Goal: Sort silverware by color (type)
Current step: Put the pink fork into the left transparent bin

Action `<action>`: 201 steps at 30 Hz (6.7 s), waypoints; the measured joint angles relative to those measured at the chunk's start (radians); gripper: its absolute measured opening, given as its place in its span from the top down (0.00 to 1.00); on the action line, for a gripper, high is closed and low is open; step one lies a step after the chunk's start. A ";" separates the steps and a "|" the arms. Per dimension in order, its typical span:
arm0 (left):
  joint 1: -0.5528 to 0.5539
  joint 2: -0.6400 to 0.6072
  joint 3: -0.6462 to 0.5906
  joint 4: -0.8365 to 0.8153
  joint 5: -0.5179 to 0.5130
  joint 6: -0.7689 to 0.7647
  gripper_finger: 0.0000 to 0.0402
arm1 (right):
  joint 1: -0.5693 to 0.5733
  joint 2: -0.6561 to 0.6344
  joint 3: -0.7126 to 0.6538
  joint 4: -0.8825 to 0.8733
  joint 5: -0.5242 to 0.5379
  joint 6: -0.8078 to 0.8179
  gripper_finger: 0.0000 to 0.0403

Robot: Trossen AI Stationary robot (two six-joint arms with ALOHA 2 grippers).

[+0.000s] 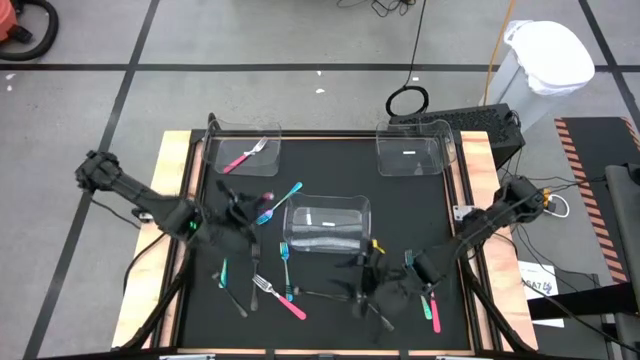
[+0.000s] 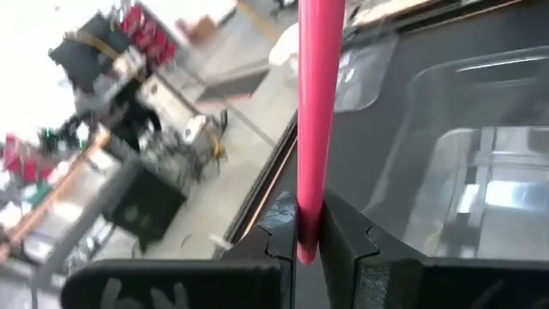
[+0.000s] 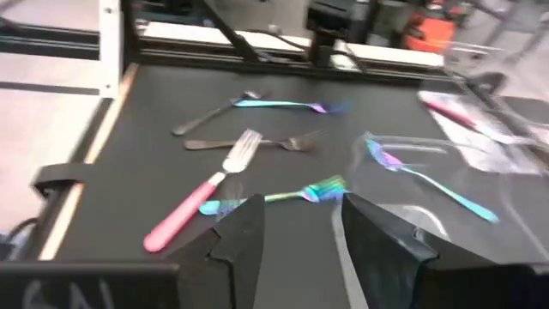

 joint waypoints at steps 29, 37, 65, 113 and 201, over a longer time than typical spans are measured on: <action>0.842 -0.065 -0.131 -0.241 0.182 0.331 0.91 | 0.218 0.000 0.000 -0.168 0.592 0.069 0.63; 0.956 0.009 -0.197 -0.146 0.238 0.476 0.92 | 0.236 0.000 0.000 -0.170 0.647 0.062 0.63; 1.041 0.241 -0.196 -0.100 0.183 0.734 0.92 | 0.235 0.000 0.000 -0.162 0.646 0.051 0.63; 1.004 0.240 -0.195 -0.048 0.056 0.594 0.42 | 0.235 0.000 0.000 -0.162 0.643 0.051 0.63; -0.145 0.190 -0.163 0.659 0.365 -0.528 0.41 | 0.323 0.001 0.000 -0.732 -0.240 0.961 0.60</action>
